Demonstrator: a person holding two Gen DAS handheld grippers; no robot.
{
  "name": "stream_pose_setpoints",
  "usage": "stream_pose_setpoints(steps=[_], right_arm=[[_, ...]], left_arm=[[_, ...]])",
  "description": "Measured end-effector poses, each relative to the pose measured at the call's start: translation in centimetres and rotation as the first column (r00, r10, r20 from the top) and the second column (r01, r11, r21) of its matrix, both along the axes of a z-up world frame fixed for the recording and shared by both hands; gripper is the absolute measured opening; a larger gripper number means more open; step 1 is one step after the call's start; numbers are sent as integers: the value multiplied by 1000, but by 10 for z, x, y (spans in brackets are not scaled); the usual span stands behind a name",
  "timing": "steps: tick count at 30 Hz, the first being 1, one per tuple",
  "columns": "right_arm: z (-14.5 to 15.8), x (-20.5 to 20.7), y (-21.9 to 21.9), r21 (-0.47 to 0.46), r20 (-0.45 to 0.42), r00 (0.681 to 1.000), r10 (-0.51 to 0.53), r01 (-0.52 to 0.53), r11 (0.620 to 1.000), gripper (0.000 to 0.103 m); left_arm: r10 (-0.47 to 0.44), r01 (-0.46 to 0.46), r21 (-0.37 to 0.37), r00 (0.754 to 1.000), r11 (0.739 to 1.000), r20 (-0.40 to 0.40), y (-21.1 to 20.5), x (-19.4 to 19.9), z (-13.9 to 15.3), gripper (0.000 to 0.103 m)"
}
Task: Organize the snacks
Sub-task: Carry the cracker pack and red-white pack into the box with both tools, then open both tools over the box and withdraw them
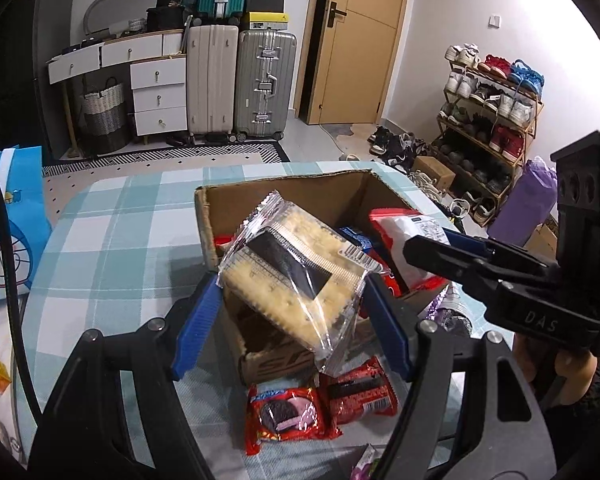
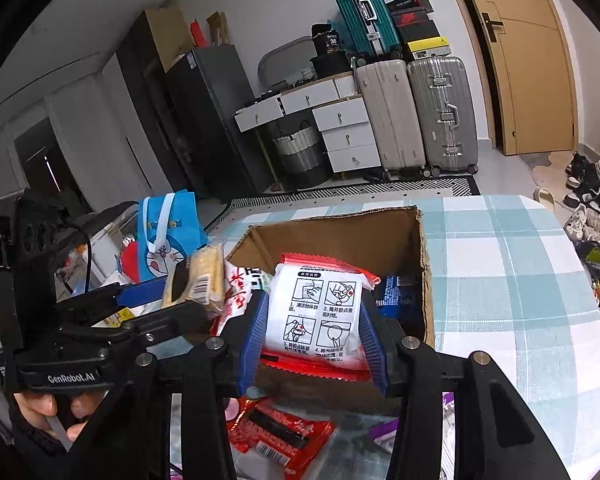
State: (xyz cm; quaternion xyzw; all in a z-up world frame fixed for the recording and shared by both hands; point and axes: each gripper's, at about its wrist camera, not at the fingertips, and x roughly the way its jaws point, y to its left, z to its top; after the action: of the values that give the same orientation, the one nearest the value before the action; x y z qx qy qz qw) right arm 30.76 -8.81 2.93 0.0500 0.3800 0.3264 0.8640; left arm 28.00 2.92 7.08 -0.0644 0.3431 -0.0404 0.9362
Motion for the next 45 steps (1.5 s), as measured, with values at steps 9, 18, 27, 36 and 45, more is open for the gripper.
stream_pose_setpoints(steps=[9,18,27,36,45], right_arm=[[-8,12,-5,-31,6,1000,-10,10,999,45],[-9,14,-18,-32,28,999,-25,26,999,45],[2,4,-24,-39,51,998,-24,26,999,57],[15,-42,-58,-63,23,1000,-17,18,998,102],[18,-96,-84,-116,9,1000,-10,11,993,103]], left_arm=[[-26,25,18,1000,1000,6,-9,33,-9,71],[-48,50,53,998,997,-42,-25,66,-24,72],[-37,38,13,999,999,-35,-17,45,-21,82],[0,0,-28,1000,1000,9,-6,-27,2,102],[30,-29,-42,999,999,37,-6,-111,12,102]])
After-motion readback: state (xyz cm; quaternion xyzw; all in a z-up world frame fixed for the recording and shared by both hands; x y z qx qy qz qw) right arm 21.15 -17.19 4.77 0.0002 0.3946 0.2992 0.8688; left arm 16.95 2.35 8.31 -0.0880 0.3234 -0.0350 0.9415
